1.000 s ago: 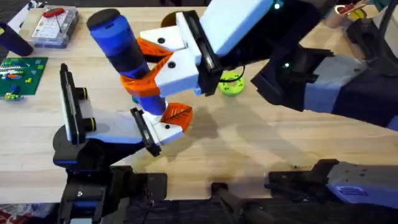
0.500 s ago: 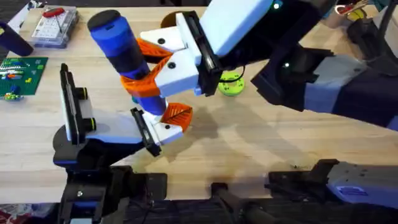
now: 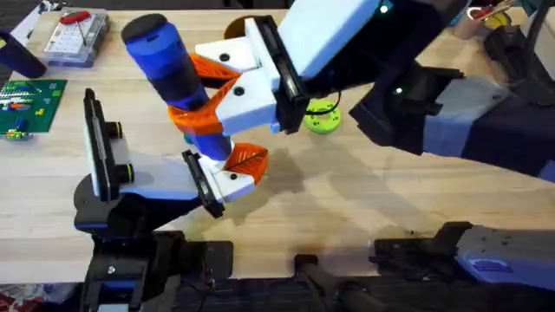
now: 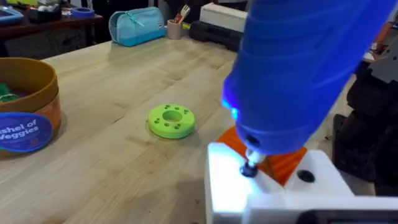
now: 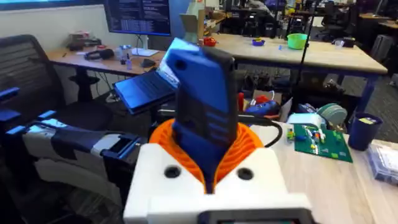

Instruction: Pick up the gripper from the table and insert it into the empty holder that is missing its gripper. Then pick up a screw, insert it into the mounting hole, and use the screwdriver to tighten it. Finally, clean up the table by picking up the vegetable and placing it into the bucket.

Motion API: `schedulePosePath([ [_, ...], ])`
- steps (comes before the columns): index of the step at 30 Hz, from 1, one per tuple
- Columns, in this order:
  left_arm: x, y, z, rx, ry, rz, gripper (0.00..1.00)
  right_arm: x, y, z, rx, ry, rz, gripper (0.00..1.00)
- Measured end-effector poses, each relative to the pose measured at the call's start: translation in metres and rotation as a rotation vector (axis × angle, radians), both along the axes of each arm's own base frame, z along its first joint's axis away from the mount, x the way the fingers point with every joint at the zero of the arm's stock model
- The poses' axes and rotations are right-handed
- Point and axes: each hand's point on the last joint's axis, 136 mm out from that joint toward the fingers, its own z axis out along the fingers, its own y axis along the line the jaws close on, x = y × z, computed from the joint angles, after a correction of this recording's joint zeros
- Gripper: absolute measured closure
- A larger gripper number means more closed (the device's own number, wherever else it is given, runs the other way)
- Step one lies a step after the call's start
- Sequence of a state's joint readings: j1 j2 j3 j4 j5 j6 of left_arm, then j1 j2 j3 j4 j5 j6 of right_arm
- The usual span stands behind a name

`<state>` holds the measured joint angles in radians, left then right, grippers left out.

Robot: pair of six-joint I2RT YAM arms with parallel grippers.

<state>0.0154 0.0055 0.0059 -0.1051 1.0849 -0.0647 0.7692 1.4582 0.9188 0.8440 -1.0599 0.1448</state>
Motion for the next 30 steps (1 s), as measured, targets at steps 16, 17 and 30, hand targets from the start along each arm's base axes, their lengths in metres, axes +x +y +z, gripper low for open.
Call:
schedulePosePath([
  [16, -0.0005, -0.0003, 0.0, -0.001, 0.001, -0.003, 0.99, 0.0015, 0.0006, -0.0009, -0.008, 0.018, -0.007, 0.977],
  [17, -0.0005, -0.0003, 0.0, -0.001, 0.001, -0.003, 0.99, 0.0026, 0.0009, -0.0013, -0.01, 0.024, -0.012, 0.977],
  [30, -0.0005, -0.0003, 0.0, -0.002, 0.003, -0.003, 0.99, 0.0074, 0.0023, -0.0017, -0.017, 0.053, -0.038, 0.977],
])
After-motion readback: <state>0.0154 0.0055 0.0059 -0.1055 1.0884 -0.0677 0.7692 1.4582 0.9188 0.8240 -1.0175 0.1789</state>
